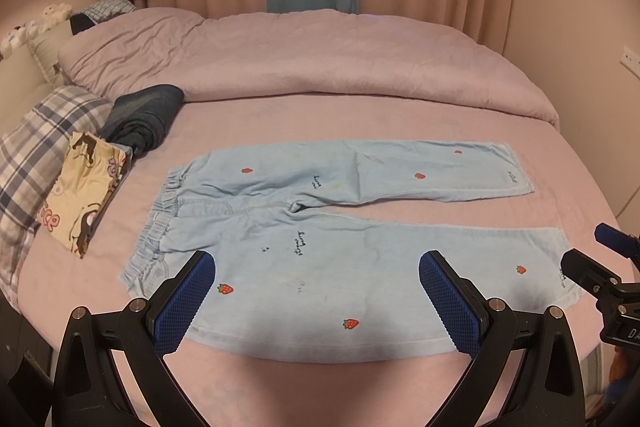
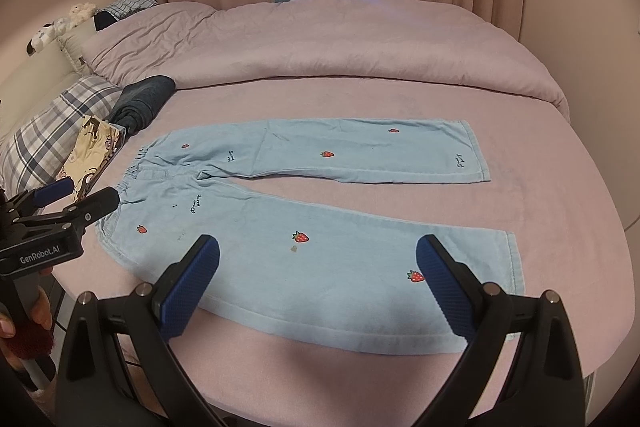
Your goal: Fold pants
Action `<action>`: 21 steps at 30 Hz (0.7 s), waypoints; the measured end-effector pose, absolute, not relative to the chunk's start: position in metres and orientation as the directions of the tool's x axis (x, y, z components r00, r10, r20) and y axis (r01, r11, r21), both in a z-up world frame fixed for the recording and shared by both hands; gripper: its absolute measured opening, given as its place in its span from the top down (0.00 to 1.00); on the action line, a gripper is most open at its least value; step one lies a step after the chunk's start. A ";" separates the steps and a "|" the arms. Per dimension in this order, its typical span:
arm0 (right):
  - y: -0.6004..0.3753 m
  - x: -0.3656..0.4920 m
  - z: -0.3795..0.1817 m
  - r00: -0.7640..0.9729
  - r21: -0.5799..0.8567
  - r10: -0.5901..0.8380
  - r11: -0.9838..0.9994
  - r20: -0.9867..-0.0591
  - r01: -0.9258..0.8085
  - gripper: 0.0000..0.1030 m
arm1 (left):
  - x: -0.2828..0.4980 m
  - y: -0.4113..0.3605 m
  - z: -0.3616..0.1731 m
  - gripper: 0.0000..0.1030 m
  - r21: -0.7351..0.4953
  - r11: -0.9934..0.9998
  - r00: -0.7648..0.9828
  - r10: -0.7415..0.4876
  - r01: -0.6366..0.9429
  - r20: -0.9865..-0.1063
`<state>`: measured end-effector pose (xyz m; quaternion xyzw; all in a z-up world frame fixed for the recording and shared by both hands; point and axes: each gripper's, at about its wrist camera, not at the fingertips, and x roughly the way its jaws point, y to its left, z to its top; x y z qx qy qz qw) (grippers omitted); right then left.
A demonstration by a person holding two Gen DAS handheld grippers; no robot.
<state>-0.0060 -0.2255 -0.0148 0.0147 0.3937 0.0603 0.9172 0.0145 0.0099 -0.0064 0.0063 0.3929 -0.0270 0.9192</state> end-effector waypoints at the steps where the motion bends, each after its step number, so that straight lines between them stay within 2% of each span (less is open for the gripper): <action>1: -0.225 -0.006 -0.015 0.683 0.075 0.121 0.992 -0.721 -0.097 0.04 | 0.015 0.010 -0.007 0.01 -0.009 0.998 0.689 -0.045 0.055 -0.723; 10: -0.225 0.002 -0.021 0.672 0.078 0.123 0.992 -0.730 -0.097 0.04 | 0.027 0.018 -0.015 0.01 -0.071 0.994 0.672 -0.107 0.081 -0.733; 17: -0.226 0.017 -0.028 0.661 0.084 0.138 0.990 -0.738 -0.113 0.04 | 0.052 0.034 -0.021 0.01 -0.201 0.969 0.644 -0.245 0.143 -0.724; 21: -0.224 0.033 -0.033 0.656 0.081 0.150 0.988 -0.740 -0.134 0.04 | 0.077 0.043 -0.028 0.01 -0.182 0.973 0.629 -0.229 0.139 -0.743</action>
